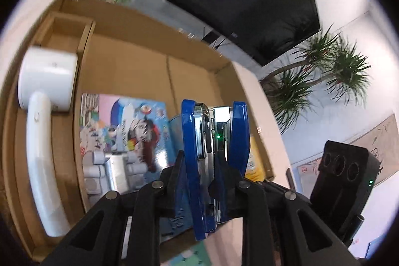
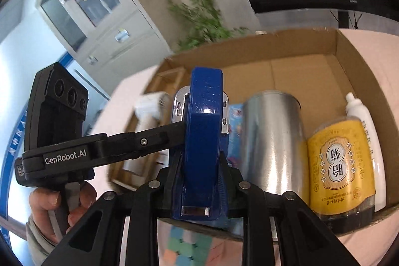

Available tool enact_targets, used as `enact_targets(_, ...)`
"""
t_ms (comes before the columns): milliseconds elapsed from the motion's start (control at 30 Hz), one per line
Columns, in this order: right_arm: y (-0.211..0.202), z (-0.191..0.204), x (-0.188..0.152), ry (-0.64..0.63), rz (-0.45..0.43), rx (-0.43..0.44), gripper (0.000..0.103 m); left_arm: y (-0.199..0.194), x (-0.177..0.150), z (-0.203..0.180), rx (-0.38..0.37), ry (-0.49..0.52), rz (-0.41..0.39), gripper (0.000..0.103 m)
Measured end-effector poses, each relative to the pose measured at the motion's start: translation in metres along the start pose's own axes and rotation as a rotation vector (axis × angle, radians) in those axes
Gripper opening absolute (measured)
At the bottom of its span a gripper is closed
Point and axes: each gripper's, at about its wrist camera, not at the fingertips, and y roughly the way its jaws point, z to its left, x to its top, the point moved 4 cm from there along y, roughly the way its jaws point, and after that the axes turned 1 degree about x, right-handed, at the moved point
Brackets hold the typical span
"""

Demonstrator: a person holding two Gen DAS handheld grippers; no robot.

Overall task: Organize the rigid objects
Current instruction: 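Lower the stapler beside the silver can and open both tools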

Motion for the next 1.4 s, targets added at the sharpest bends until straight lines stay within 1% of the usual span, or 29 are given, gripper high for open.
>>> enact_targets(100, 0.013, -0.002, -0.01, -0.006, 0.023, -0.052, 0.023, 0.009, -0.008, 0.003, 0.087, 0.034, 0.03, 0.026)
enact_targets(200, 0.024, 0.002, -0.019, -0.021, 0.029, -0.118, 0.023, 0.014, -0.014, 0.002, 0.218, 0.086, 0.054, 0.026)
enact_targets(233, 0.026, 0.004, -0.022, -0.03, 0.017, -0.151, 0.023, 0.012, -0.011, 0.007, 0.243, 0.089, 0.055, 0.027)
enact_targets(267, 0.029, 0.005, -0.025, -0.031, 0.017, -0.164, 0.023, 0.011, -0.011, 0.009, 0.289, 0.091, 0.055, 0.029)
enact_targets(300, 0.031, 0.005, -0.025, -0.03, 0.015, -0.166, 0.023, 0.009, -0.012, 0.01, 0.3, 0.093, 0.051, 0.029)
enact_targets(400, 0.037, 0.006, -0.025, -0.021, 0.017, -0.181, 0.023, 0.002, -0.013, 0.012, 0.292, 0.087, 0.044, 0.029)
enact_targets(500, 0.037, 0.009, -0.028, -0.016, 0.019, -0.19, 0.024, -0.01, -0.016, 0.012, 0.331, 0.102, 0.021, 0.029)
enact_targets(533, 0.037, 0.009, -0.028, -0.011, 0.019, -0.188, 0.025, -0.006, -0.01, 0.01, 0.33, 0.102, 0.016, 0.029)
enact_targets(700, 0.033, 0.013, -0.036, -0.014, 0.016, -0.203, 0.027, -0.03, -0.015, 0.006, 0.335, 0.117, -0.057, 0.029)
enact_targets(733, 0.032, 0.014, -0.038, -0.019, 0.014, -0.204, 0.029, -0.035, -0.017, 0.004, 0.335, 0.124, -0.069, 0.029)
enact_targets(767, 0.03, 0.017, -0.041, -0.037, 0.007, -0.201, 0.036, -0.039, -0.022, 0.003, 0.343, 0.134, -0.082, 0.029)
enact_targets(833, 0.026, 0.023, -0.045, -0.09, -0.016, -0.225, 0.041, -0.043, -0.027, 0.002, 0.36, 0.16, -0.097, 0.029)
enact_targets(867, 0.027, 0.025, -0.046, -0.117, -0.028, -0.245, 0.041, -0.043, -0.029, 0.001, 0.363, 0.168, -0.098, 0.029)
enact_targets(900, 0.028, 0.025, -0.046, -0.128, -0.027, -0.247, 0.038, -0.04, -0.03, 0.002, 0.366, 0.17, -0.09, 0.029)
enact_targets(933, 0.031, 0.025, -0.046, -0.136, -0.022, -0.258, 0.03, -0.038, -0.029, 0.002, 0.368, 0.168, -0.083, 0.029)
enact_targets(967, 0.034, 0.025, -0.045, -0.146, -0.027, -0.265, 0.026, -0.033, -0.026, 0.003, 0.377, 0.171, -0.077, 0.029)
enact_targets(1033, 0.033, 0.023, -0.044, -0.144, -0.038, -0.26, 0.025, -0.026, -0.021, 0.003, 0.422, 0.196, -0.071, 0.029)
enact_targets(1067, 0.032, 0.022, -0.045, -0.135, -0.041, -0.262, 0.025, -0.021, -0.017, 0.005, 0.46, 0.199, -0.065, 0.029)
enact_targets(1133, 0.028, 0.02, -0.046, -0.119, -0.056, -0.278, 0.024, -0.013, -0.014, 0.007, 0.481, 0.196, -0.046, 0.029)
enact_targets(1200, 0.026, 0.018, -0.046, -0.101, -0.073, -0.297, 0.024, -0.004, -0.014, 0.01, 0.565, 0.227, -0.022, 0.027)
enact_targets(1267, 0.028, 0.016, -0.045, -0.083, -0.083, -0.32, 0.023, -0.003, -0.016, 0.01, 0.571, 0.23, -0.024, 0.028)
enact_targets(1333, 0.031, 0.019, -0.047, -0.081, -0.085, -0.338, 0.023, -0.006, -0.016, 0.014, 0.576, 0.207, -0.025, 0.026)
enact_targets(1400, 0.034, 0.025, -0.05, -0.086, -0.082, -0.348, 0.023, -0.01, -0.017, 0.013, 0.604, 0.205, -0.025, 0.019)
